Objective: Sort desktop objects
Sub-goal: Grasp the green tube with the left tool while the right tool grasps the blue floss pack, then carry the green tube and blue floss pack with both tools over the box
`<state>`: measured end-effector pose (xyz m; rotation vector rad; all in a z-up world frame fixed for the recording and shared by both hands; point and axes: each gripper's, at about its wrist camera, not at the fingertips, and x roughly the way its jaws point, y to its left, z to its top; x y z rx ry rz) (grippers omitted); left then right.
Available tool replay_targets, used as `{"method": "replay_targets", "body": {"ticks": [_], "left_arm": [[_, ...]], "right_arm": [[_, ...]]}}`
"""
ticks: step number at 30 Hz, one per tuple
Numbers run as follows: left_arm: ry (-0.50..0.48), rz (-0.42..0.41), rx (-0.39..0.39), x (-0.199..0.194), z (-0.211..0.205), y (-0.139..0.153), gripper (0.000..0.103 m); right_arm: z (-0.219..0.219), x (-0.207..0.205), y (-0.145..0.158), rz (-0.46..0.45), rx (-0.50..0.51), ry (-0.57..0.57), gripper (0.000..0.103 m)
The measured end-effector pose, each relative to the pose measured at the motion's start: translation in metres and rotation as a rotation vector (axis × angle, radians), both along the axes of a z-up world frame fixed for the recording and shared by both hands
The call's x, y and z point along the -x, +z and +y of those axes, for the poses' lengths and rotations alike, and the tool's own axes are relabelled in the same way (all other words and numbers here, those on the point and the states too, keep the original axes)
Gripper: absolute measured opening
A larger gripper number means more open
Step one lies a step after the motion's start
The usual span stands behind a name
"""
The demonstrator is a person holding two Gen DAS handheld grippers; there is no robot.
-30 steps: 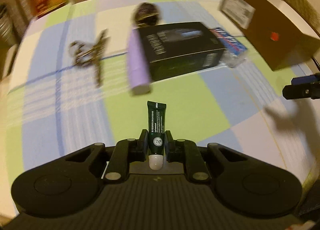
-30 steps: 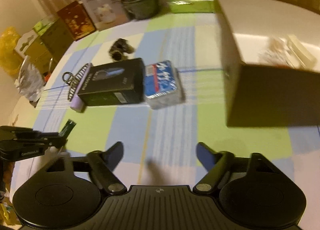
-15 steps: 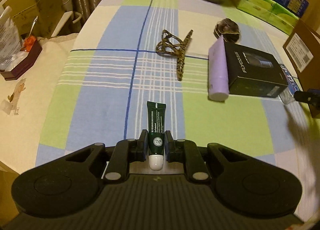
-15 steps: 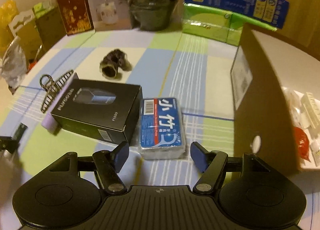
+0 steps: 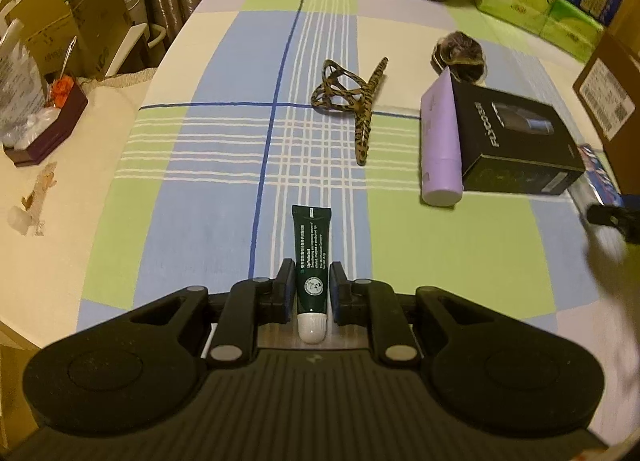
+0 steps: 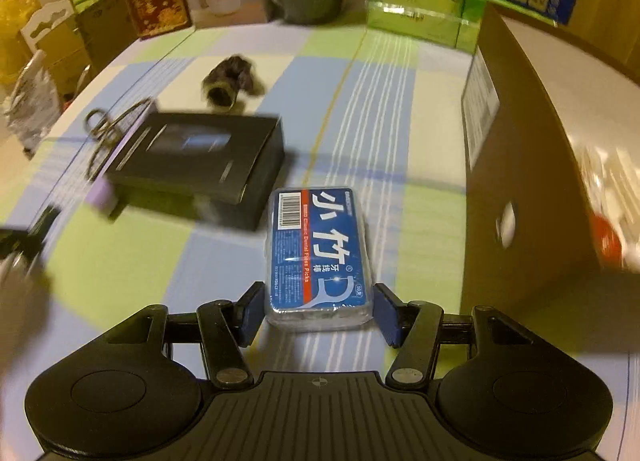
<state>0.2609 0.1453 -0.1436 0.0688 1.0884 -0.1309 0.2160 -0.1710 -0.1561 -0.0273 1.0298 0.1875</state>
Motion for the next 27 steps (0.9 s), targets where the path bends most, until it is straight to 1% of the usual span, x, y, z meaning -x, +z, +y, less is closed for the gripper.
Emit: {"method": "replay_targets", "body": {"ticks": [4, 7, 10, 11, 12, 14, 17, 23, 24, 27], "left_arm": [[-0.01, 0.007, -0.011, -0.002, -0.003, 0.0, 0.014], [-0.024, 0.012, -0.031, -0.002, -0.006, 0.0, 0.015], [-0.051, 0.018, -0.047, -0.003, -0.011, 0.0, 0.013], [-0.061, 0.02, -0.053, -0.002, -0.014, 0.0, 0.013], [-0.071, 0.021, -0.06, -0.001, -0.016, 0.0, 0.013], [-0.087, 0.029, -0.06, 0.003, -0.022, 0.0, 0.013], [-0.096, 0.046, -0.041, 0.01, -0.027, 0.0, 0.013], [-0.153, 0.067, -0.013, 0.034, -0.052, 0.0, 0.013], [-0.155, 0.066, -0.012, 0.036, -0.056, 0.0, 0.013], [-0.161, 0.061, -0.028, 0.038, -0.063, -0.001, 0.015]], "right_arm": [[-0.01, 0.032, 0.004, 0.018, -0.012, 0.029, 0.054], [-0.015, 0.045, 0.006, 0.025, -0.013, 0.035, 0.054], [-0.018, 0.049, 0.006, 0.017, -0.021, 0.035, 0.056], [-0.018, 0.049, 0.006, 0.012, -0.026, 0.03, 0.057], [-0.018, 0.048, 0.006, 0.008, -0.028, 0.028, 0.062], [-0.016, 0.045, 0.007, -0.002, -0.026, 0.035, 0.067], [-0.012, 0.039, 0.006, -0.014, -0.015, 0.052, 0.068], [-0.007, 0.024, -0.001, -0.011, 0.009, 0.065, 0.067], [-0.007, 0.022, -0.003, -0.008, 0.005, 0.072, 0.056], [-0.005, 0.023, -0.005, 0.002, 0.024, 0.1, 0.055]]}}
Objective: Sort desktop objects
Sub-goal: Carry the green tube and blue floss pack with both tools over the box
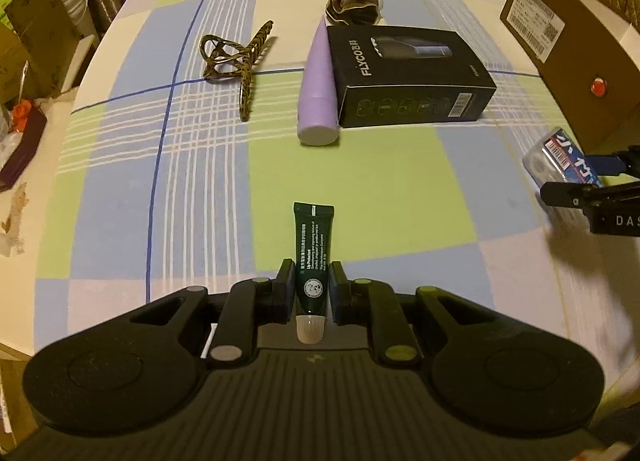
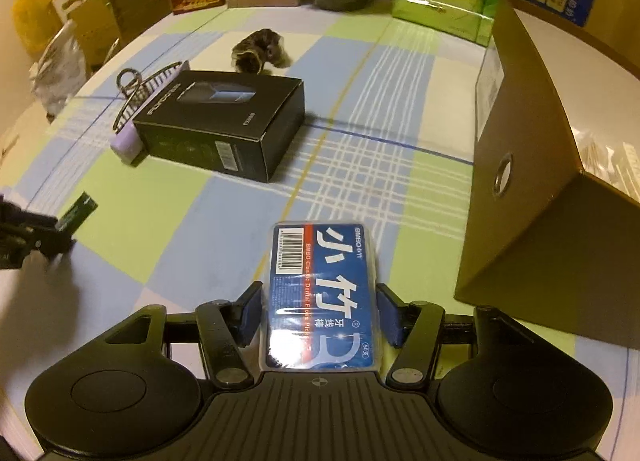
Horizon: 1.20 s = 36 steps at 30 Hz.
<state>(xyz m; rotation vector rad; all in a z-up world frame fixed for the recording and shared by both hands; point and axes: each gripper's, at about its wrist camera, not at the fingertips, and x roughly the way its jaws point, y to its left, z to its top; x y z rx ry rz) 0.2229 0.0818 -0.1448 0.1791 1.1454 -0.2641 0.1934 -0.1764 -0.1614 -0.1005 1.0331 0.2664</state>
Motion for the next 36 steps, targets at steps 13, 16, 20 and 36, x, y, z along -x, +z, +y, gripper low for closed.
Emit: {"method": "replay_targets", "body": {"ticks": [13, 16, 20, 36], "left_arm": [[0.006, 0.008, 0.003, 0.01, -0.031, 0.008, 0.013], [-0.015, -0.005, 0.013, 0.016, -0.046, 0.018, 0.013], [-0.053, -0.032, 0.036, 0.022, -0.069, 0.034, 0.013], [-0.219, -0.165, 0.205, 0.043, -0.175, 0.112, 0.013]], "right_arm": [[-0.048, 0.039, 0.024, 0.046, -0.117, -0.014, 0.055], [-0.066, 0.047, 0.031, 0.048, -0.142, -0.03, 0.055], [-0.091, 0.056, 0.042, 0.034, -0.164, -0.054, 0.055], [-0.194, 0.075, 0.109, -0.099, -0.203, -0.124, 0.055]]}}
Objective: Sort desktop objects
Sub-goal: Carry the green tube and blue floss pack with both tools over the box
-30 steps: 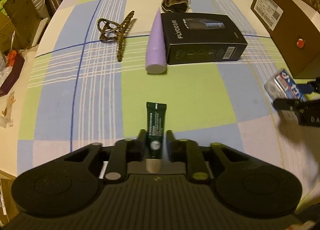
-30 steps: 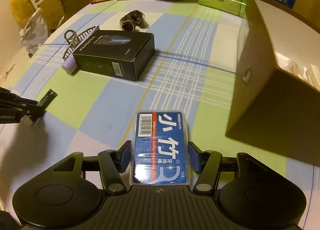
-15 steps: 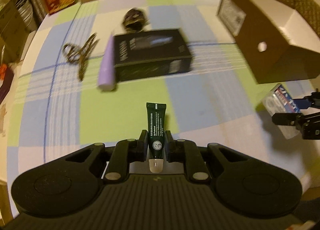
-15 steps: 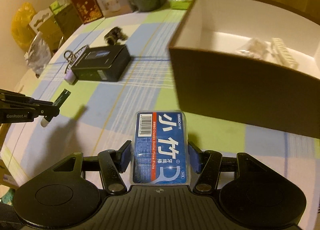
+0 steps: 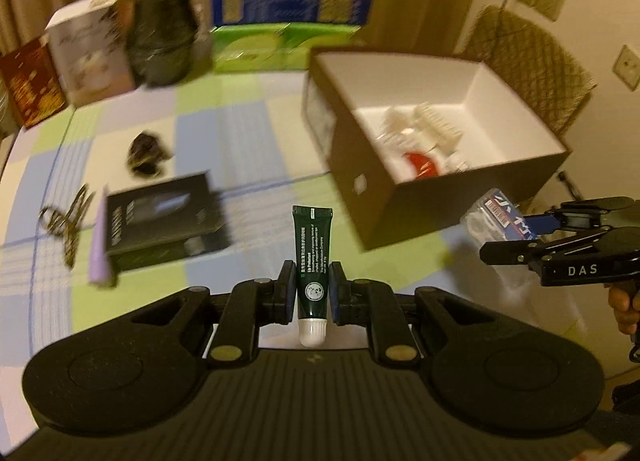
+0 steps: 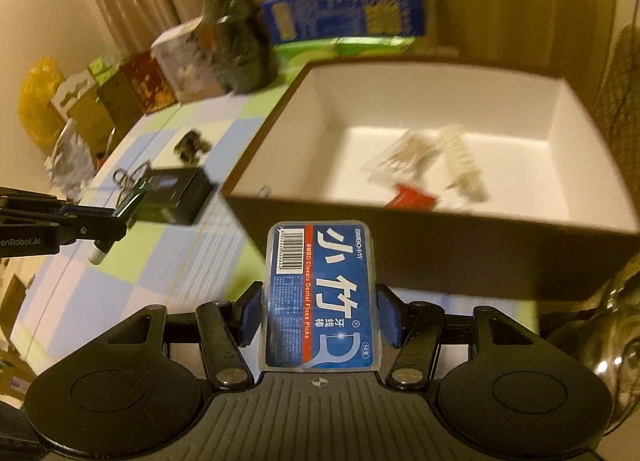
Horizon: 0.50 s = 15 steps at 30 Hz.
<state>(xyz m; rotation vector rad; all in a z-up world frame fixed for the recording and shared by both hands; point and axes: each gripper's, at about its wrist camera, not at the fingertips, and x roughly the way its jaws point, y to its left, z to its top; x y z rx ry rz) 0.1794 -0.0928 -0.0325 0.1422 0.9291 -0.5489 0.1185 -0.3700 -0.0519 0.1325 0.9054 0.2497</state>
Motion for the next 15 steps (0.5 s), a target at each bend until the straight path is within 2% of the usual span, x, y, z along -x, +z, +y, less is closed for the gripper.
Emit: {"method": "replay_targets", "body": {"ticks": [8, 15], "left_arm": [[-0.068, -0.054, 0.047, -0.011, -0.061, 0.019, 0.013], [-0.108, -0.076, 0.057, -0.032, -0.115, 0.024, 0.013]], "right_arm": [[-0.056, -0.015, 0.033, -0.099, 0.034, -0.07, 0.055], [-0.088, -0.043, 0.038, -0.126, 0.095, -0.09, 0.055]]}}
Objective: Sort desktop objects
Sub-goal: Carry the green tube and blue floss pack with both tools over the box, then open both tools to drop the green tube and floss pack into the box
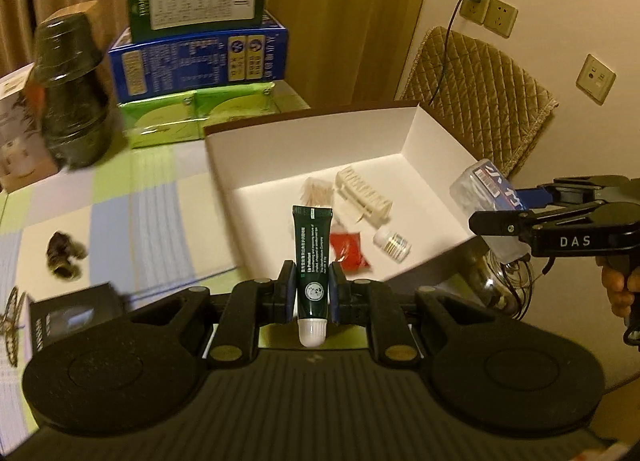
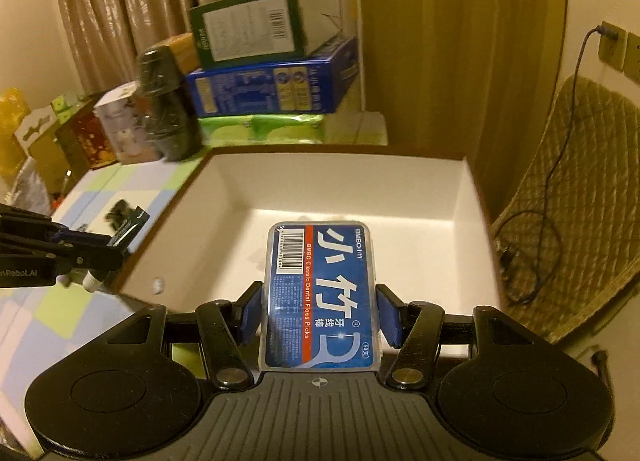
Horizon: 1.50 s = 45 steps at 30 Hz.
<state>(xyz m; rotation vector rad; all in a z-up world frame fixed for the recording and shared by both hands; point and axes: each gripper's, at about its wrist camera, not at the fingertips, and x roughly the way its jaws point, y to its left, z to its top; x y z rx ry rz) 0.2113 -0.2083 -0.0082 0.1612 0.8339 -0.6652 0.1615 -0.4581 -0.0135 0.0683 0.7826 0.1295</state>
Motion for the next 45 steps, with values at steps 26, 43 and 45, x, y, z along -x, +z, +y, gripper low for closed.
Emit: {"method": "replay_targets", "body": {"ticks": [26, 43, 45], "left_arm": [[0.082, 0.193, -0.164, -0.091, -0.096, -0.085, 0.013], [0.084, 0.216, -0.184, -0.102, -0.104, -0.095, 0.021], [0.082, 0.211, -0.187, -0.102, -0.104, -0.094, 0.021]], "right_arm": [[-0.044, -0.072, -0.055, 0.134, 0.065, 0.002, 0.055], [-0.052, -0.091, -0.075, 0.208, 0.07, 0.009, 0.055], [-0.051, -0.094, -0.078, 0.219, 0.076, 0.003, 0.055]]}}
